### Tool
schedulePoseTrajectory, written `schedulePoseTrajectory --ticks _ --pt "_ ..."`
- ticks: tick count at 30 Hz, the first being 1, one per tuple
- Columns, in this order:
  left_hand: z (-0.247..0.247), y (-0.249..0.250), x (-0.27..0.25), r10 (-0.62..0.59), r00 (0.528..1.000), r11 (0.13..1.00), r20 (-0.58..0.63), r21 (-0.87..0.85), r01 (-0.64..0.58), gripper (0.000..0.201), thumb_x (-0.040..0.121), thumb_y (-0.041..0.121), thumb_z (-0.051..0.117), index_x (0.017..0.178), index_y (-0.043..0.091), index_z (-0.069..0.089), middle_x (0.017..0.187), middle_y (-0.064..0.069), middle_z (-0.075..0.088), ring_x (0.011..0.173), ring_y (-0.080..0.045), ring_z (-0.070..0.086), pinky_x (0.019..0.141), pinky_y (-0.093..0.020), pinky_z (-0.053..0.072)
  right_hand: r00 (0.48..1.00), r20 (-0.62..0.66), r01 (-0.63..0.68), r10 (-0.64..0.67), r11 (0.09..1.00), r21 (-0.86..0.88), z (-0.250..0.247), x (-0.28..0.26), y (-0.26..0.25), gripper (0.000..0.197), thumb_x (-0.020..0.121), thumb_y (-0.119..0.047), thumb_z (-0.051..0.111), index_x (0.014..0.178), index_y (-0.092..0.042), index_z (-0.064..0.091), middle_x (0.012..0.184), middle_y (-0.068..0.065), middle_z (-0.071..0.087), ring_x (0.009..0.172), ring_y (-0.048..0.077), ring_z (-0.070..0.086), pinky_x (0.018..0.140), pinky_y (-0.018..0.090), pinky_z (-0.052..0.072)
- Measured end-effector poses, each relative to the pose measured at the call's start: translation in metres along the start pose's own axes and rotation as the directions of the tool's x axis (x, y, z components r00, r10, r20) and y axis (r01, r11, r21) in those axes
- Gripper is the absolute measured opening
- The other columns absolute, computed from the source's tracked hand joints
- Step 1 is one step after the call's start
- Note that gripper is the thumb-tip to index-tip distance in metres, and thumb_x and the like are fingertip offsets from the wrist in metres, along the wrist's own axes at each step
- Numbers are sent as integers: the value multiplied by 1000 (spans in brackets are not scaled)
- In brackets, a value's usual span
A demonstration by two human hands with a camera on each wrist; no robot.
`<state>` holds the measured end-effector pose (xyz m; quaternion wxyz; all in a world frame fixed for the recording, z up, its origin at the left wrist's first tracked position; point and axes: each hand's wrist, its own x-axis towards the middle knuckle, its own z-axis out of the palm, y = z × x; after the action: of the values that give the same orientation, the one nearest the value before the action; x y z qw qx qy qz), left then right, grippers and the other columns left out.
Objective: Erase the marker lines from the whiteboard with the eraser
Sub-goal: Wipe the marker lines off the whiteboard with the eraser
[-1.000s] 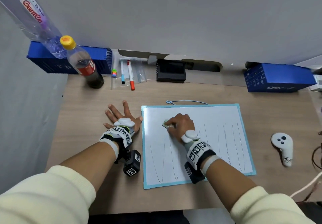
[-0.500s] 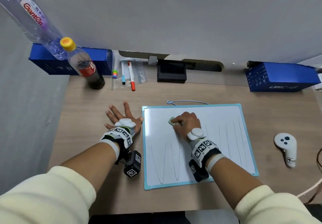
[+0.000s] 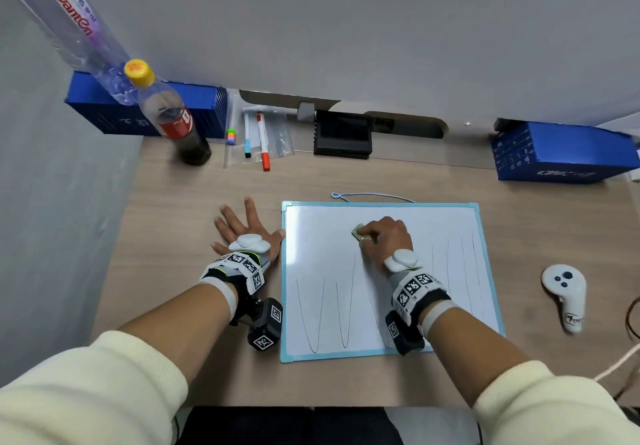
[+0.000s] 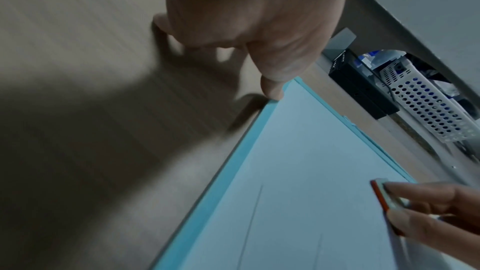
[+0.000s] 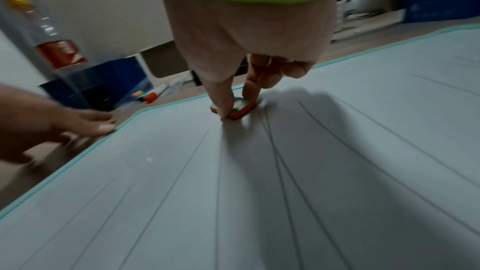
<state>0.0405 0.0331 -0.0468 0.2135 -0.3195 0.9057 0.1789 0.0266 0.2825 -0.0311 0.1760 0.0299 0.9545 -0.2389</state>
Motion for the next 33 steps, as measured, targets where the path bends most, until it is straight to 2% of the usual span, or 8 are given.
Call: schedulePoseTrajectory --ticks 4,7,12,16,20,25,31,33 --pt "11 1 -16 -40 999 999 -3 -8 40 86 89 55 56 155 41 3 163 -7 -14 150 -32 -7 113 -61 17 970 158 190 -188 982 1 13 -26 -4 20 78 -23 66 94 -31 74 94 2 65 94 28 51 77 37 44" --pt "14 3 -29 -90 996 996 -14 -8 90 78 92 52 54 154 43 8 163 -6 -12 150 -32 -6 114 -59 17 945 205 274 -253 958 -80 5 -26 8 20 79 -26 67 95 -33 74 95 1 65 93 27 52 76 37 43" --pt "21 2 -37 -117 993 993 12 -3 117 72 95 50 49 153 46 7 163 -5 -15 149 -31 -6 114 -57 19 995 -6 95 -95 995 -26 -24 15 33 19 77 -22 68 94 -30 72 96 5 64 96 30 51 77 35 43" --pt "28 2 -38 -131 991 991 -12 16 131 71 96 49 49 152 47 6 163 -5 -14 149 -31 -6 113 -57 21 971 102 219 -215 975 -32 -12 0 29 18 78 -22 67 95 -26 72 95 4 64 95 29 51 76 35 42" --pt "30 3 -37 -140 990 989 -24 38 140 70 96 50 47 152 47 5 163 -5 -13 149 -32 -5 113 -57 22 933 194 324 -301 941 -96 -8 -9 28 20 79 -28 66 97 -33 72 96 0 64 94 25 51 73 33 38" --pt "33 5 -39 -142 988 989 -57 20 144 70 96 49 48 153 46 7 164 -6 -11 150 -32 -3 111 -59 23 982 24 191 -190 976 -101 -28 20 41 20 77 -23 66 95 -30 72 96 4 65 94 30 52 70 31 36" --pt "39 9 -41 -169 979 986 -113 -16 169 72 95 46 54 153 46 11 164 -6 -6 150 -32 0 110 -62 24 927 186 347 -327 934 -89 -8 -23 39 18 78 -28 66 94 -34 72 93 -1 65 92 27 53 74 34 40" --pt "39 11 -40 -180 978 984 -107 -9 180 73 95 47 53 153 47 9 164 -5 -6 150 -32 -1 110 -62 24 938 173 326 -300 935 -141 -20 -17 48 19 78 -28 65 94 -35 72 94 -1 65 92 27 53 72 34 38"
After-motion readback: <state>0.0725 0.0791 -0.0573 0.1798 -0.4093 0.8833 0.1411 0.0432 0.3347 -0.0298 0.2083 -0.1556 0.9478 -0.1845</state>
